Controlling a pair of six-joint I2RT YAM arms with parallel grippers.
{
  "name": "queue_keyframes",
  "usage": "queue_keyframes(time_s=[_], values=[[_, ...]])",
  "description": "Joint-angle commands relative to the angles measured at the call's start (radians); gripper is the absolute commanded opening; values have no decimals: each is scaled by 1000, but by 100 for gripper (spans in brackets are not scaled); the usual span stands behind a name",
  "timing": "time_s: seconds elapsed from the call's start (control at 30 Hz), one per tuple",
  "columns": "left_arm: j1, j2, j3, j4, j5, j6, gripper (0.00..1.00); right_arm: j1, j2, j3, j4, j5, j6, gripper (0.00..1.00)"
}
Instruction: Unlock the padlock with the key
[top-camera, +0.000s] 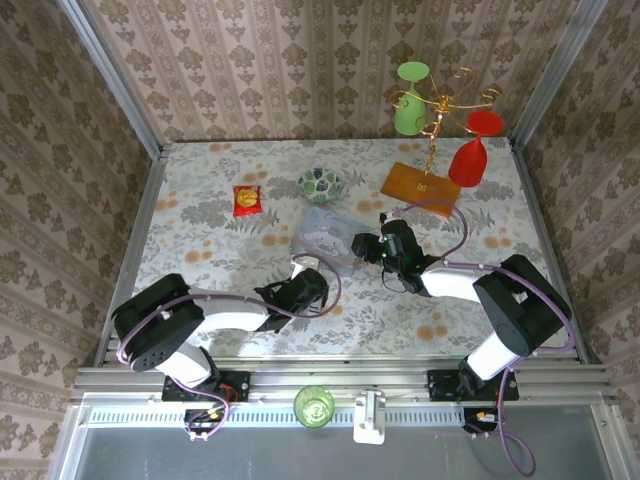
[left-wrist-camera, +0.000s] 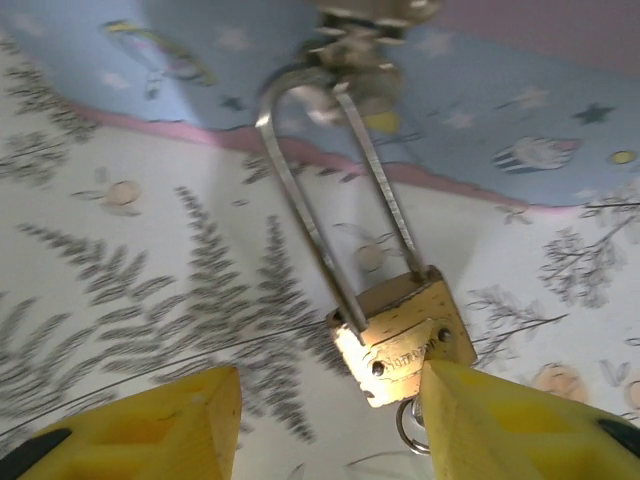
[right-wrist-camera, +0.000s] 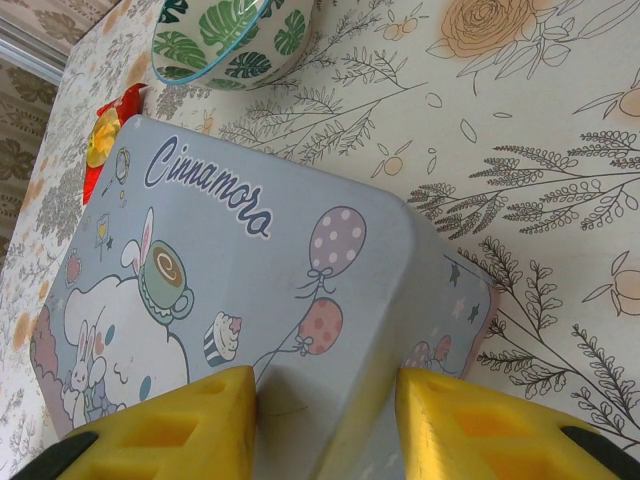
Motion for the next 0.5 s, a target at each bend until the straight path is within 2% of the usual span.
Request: queue_keyframes(time_s=[0.0,0.07,0.17,0.23,0.3,0.33,0.4,0.47], values=[[-6,31,-14,72,48,6,51,14,40,-29,-122,-24,-22,41],[10,37,-37,119,58,-24,50,14,44,-23,-130,-25,-26,41],[42,63,-21,65,7,-96,46,14,48,-21,-135,-24,-33,41],[59,72,-34,112,25,-104,42,14,51,-24,-135,-23,-31,41],[55,70,-18,122,24,-91,28,15,48,-30,-131,-22,-31,41],[47,71,9,73,1,-79,23,14,49,-33,-132,-21,-31,41],[29,57,78,-93,-95,-61,3,13,47,-37,-133,-18,-34,41],[8,26,110,-221,-194,-43,0,11,44,-40,-135,-17,-35,41]])
